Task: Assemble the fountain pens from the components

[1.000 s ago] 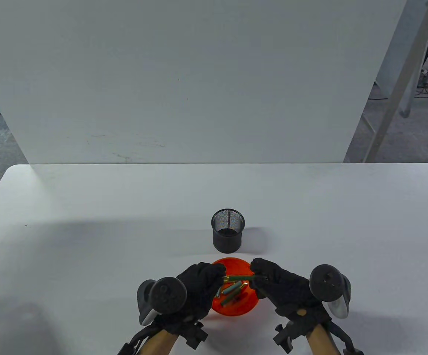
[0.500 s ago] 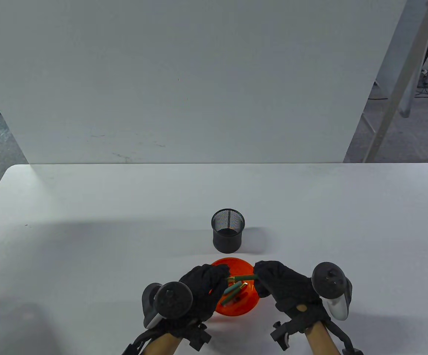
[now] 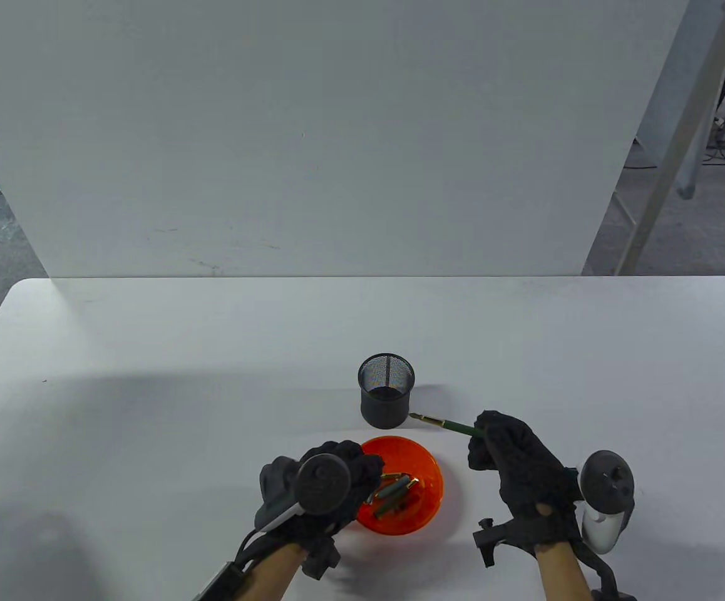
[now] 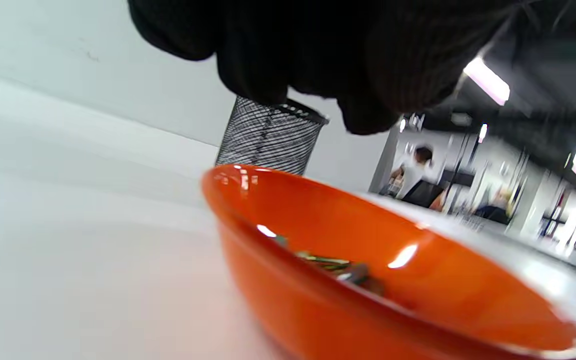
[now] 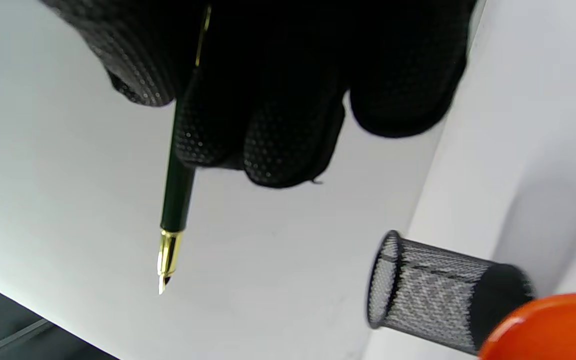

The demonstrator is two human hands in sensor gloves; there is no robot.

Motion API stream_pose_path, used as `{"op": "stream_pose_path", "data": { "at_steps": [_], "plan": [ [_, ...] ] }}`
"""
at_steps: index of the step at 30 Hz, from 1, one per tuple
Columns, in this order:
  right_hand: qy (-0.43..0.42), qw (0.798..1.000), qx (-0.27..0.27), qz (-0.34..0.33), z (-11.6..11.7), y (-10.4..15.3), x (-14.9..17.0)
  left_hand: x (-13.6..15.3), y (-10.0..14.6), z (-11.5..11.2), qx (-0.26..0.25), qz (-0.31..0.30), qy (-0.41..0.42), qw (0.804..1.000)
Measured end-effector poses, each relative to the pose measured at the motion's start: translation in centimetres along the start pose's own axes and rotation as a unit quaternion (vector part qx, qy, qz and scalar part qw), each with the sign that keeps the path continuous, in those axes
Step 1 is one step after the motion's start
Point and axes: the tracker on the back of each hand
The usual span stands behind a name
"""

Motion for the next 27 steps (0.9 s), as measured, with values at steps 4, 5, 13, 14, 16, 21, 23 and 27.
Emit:
{"op": "stream_pose_path", "data": {
  "at_steps": [4,5,13,14,16,21,23,27],
  "plan": [
    [-0.031,0.999,0.008,-0.002,-0.4,0.0,-0.2,-1.6,-3.0,-0.4,0.110,-0.015,-0.081,0.991],
    [-0.031,0.999,0.013,-0.001,-0.5,0.0,-0.2,-2.1,-3.8,-0.6,0.127,-0.022,-0.098,0.987],
    [-0.052,0.998,0.023,0.000,-0.9,-0.1,-0.2,-4.6,-5.3,-2.5,0.180,-0.044,-0.169,0.968],
    [-0.052,0.998,0.024,-0.001,-0.9,0.0,-0.2,-4.8,-5.3,-2.7,0.182,-0.045,-0.180,0.966],
    [-0.051,0.998,0.023,-0.002,-1.0,-0.1,-0.2,-5.1,-5.5,-3.0,0.187,-0.044,-0.211,0.958],
    [-0.048,0.999,0.023,0.000,-0.9,-0.1,-0.2,-5.6,-5.6,-3.5,0.183,-0.041,-0.208,0.960],
    [-0.046,0.999,0.022,0.001,-0.9,-0.1,-0.1,-5.8,-5.6,-3.5,0.185,-0.040,-0.213,0.959],
    [-0.042,0.999,0.022,0.002,-0.9,-0.1,-0.1,-6.3,-5.7,-3.6,0.195,-0.033,-0.227,0.954]
  ]
}}
Point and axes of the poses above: the tracker on the back of each hand, its own x axis roughly to the little-finger side, its own y axis roughly from the fingertips to the wrist, z = x × y, and after that the axes turned 14 degrees about -y, right-handed
